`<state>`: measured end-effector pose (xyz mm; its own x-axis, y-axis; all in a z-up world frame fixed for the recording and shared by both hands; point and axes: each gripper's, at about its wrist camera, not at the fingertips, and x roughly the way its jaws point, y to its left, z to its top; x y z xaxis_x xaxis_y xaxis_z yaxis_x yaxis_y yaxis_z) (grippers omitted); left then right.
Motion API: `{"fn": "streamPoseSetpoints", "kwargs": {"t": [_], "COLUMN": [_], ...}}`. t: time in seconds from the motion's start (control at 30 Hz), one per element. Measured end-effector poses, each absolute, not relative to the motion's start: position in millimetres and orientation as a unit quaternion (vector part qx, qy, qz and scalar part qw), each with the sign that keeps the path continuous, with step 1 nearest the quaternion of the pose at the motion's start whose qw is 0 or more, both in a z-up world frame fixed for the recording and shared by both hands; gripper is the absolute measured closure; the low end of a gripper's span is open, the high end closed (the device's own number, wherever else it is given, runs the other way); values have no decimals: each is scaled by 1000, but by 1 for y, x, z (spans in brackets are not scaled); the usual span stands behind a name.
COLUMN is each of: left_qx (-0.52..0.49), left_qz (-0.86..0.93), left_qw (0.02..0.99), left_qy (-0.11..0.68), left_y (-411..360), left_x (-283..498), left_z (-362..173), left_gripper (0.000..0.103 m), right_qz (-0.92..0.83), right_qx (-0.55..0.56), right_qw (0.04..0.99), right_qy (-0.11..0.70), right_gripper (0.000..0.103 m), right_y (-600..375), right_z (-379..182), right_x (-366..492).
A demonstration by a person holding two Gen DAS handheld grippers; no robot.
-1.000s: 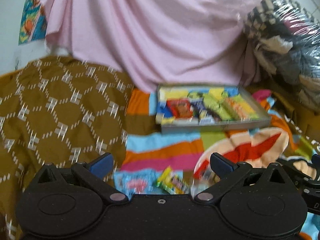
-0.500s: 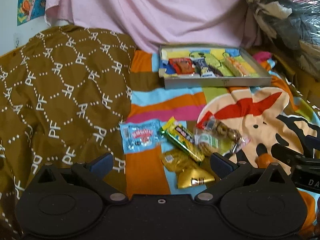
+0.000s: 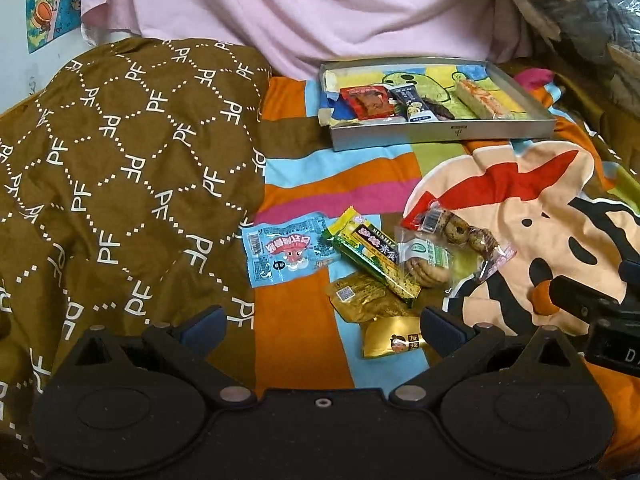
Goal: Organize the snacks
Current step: 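Lower both tools toward the remaining candy and cookie packets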
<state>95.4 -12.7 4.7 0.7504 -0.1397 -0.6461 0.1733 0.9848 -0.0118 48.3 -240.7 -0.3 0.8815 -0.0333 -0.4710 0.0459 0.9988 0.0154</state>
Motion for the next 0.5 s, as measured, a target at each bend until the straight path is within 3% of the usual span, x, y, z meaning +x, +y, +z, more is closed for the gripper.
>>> {"fn": "streamPoseSetpoints", "kwargs": {"t": [0.5], "left_qx": [42], "left_qz": [-88], "left_qw": [942], "left_qy": [323], "left_y": [-15], "left_x": [102], "left_z": [-2], "left_gripper": [1], "right_qz": [-6], "right_qx": [11], "right_qw": [972], "right_qy": [233], "right_gripper": [0], "right_y": [-234], "right_z": [-7], "right_x": [51]}}
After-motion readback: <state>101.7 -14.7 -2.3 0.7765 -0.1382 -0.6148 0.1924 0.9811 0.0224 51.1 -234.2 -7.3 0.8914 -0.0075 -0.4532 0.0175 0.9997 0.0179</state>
